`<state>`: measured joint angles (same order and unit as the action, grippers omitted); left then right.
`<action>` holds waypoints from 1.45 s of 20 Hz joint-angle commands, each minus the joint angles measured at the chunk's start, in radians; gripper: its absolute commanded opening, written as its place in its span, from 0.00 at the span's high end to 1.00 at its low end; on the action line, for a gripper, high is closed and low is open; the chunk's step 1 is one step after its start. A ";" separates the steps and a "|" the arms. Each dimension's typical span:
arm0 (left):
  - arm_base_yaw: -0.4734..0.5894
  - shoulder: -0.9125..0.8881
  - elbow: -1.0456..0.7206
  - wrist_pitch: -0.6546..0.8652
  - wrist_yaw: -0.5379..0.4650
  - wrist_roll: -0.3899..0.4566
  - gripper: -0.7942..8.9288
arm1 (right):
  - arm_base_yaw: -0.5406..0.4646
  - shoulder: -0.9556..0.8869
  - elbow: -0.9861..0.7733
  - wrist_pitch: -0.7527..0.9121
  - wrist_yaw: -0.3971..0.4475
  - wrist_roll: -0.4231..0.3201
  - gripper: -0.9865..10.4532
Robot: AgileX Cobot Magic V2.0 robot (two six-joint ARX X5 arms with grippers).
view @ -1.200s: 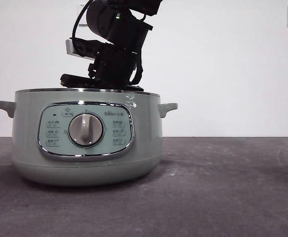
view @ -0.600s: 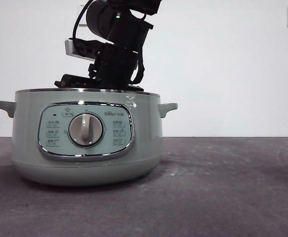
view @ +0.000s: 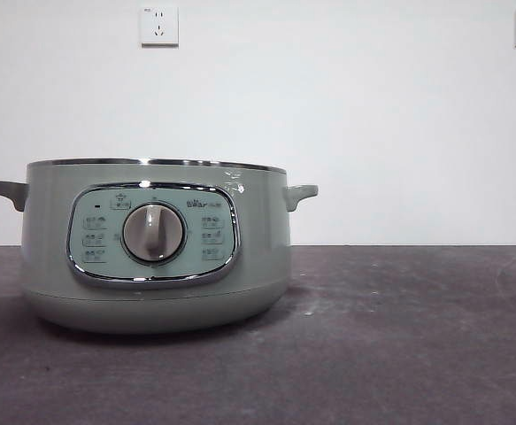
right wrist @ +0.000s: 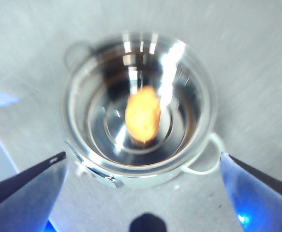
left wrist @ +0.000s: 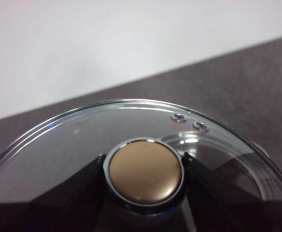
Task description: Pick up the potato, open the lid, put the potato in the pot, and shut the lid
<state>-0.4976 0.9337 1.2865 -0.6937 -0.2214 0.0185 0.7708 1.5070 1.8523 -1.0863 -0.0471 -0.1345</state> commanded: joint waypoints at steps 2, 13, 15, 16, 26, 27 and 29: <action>-0.001 0.115 0.013 0.103 0.084 0.007 0.93 | 0.001 -0.141 0.003 -0.001 0.005 0.014 0.42; -0.008 0.437 0.013 0.230 0.175 -0.023 0.93 | 0.001 -0.400 0.003 -0.019 0.005 0.059 0.42; -0.008 0.465 0.013 0.234 0.176 -0.026 0.93 | 0.001 -0.410 0.003 -0.024 0.006 0.059 0.42; -0.008 0.476 0.013 0.237 0.177 -0.027 0.93 | 0.001 -0.413 0.003 -0.024 0.011 0.060 0.42; -0.014 0.537 0.012 0.271 0.181 -0.069 0.93 | 0.001 -0.418 0.003 -0.069 0.161 0.074 0.42; -0.014 0.537 0.012 0.271 0.185 -0.070 0.93 | 0.001 -0.418 0.003 -0.069 0.161 0.074 0.42; -0.015 0.537 0.012 0.266 0.220 -0.071 0.93 | 0.001 -0.418 0.003 -0.068 0.161 0.074 0.42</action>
<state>-0.5079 1.4757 1.2865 -0.4629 -0.0200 -0.0395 0.7712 1.0889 1.8530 -1.1595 0.1097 -0.0738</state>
